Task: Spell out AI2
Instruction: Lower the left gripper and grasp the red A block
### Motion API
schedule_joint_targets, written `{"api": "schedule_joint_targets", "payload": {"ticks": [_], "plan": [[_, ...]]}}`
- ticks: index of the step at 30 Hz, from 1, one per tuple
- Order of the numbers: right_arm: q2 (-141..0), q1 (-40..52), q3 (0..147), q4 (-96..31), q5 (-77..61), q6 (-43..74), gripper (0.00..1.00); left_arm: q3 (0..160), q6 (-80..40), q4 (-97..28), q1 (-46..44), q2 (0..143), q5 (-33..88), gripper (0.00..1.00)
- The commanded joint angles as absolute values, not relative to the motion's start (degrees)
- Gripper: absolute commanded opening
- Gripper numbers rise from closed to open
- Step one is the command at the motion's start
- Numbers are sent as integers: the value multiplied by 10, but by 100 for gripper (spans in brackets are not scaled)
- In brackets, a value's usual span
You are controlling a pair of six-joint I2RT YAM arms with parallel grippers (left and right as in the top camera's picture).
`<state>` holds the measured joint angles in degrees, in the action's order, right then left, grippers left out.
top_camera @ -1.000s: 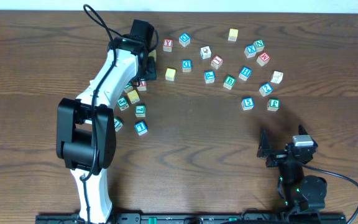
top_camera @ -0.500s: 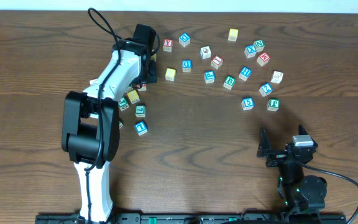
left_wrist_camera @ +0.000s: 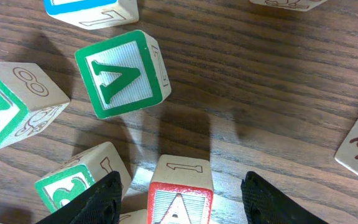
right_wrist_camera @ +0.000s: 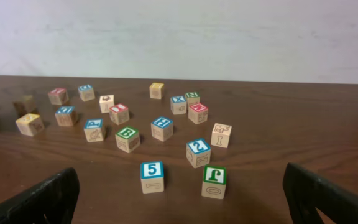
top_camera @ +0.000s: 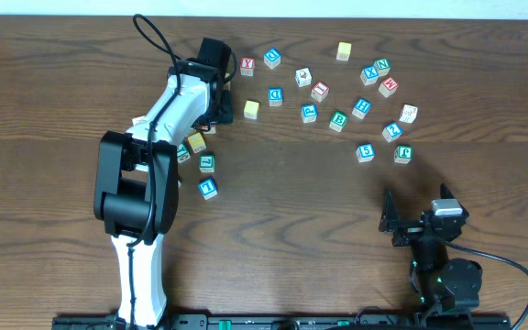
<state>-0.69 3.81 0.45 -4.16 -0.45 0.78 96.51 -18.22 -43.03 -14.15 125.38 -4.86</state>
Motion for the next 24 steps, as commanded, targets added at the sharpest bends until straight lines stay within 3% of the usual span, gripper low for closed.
{"api": "schedule_joint_targets", "payload": {"ticks": [1,10,14,24], "plan": [[-4,34,3,-44,-6,1,99,967,-187,-429,-142,1262,-50,61],[-4,34,3,-44,-6,1,99,948,-183,-410,-142,1262,-50,60],[-4,34,3,-44,-6,1,99,948,-183,-407,-142,1262,-50,52],[-4,34,3,-44,-6,1,99,931,-183,-408,-142,1263,-50,50]]}}
